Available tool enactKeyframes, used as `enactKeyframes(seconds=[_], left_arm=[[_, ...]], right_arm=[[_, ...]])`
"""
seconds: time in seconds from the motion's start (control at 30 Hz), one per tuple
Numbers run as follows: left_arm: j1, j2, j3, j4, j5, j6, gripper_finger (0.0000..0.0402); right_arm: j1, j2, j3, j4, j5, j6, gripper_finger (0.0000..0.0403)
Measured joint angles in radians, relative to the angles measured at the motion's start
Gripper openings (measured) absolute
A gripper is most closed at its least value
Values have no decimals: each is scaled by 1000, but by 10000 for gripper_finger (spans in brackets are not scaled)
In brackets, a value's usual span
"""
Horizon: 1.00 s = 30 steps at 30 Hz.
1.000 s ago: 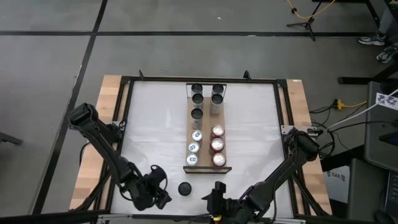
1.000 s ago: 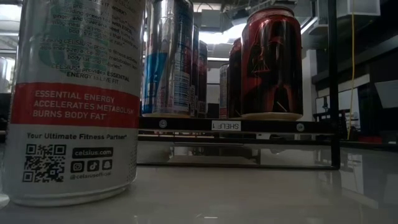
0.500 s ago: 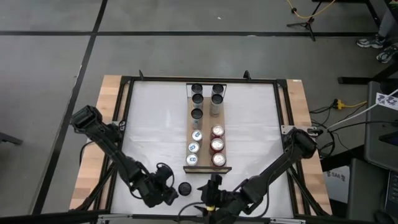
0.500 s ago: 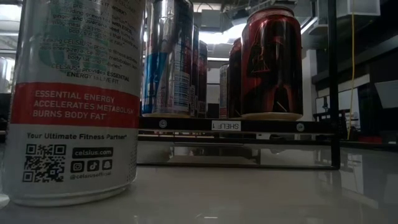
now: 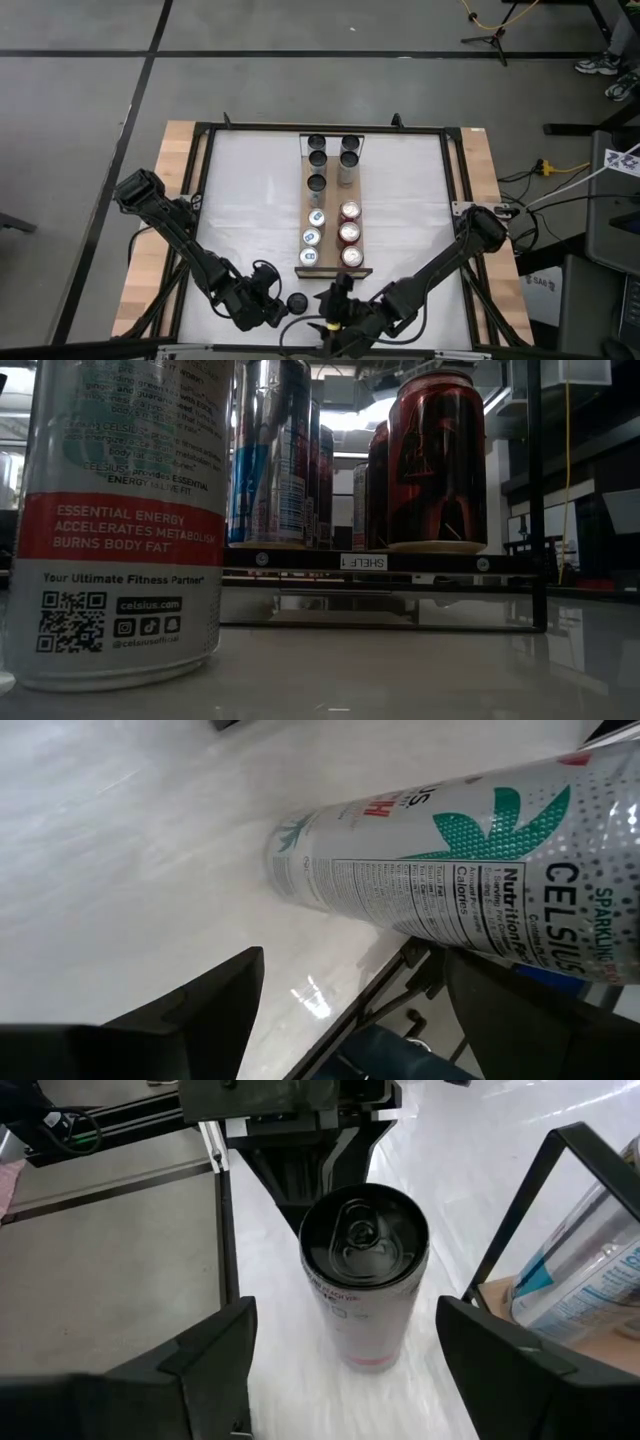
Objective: Place canned beverage on shelf
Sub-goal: Put the white pink soda can on the shelf aligned with the other white pink soda can
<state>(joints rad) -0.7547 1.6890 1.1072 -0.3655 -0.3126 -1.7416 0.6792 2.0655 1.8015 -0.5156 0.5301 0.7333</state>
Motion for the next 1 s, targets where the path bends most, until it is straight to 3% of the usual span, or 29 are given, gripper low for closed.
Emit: enactKeyframes(seconds=[0.63, 1.0], left_arm=[[0, 0, 0, -12, 0, -2, 305], [0, 0, 0, -54, -14, -1, 304]], right_arm=[[-1, 101, 0, 73, -17, -61, 298], [1, 110, 0, 113, -111, -71, 298]])
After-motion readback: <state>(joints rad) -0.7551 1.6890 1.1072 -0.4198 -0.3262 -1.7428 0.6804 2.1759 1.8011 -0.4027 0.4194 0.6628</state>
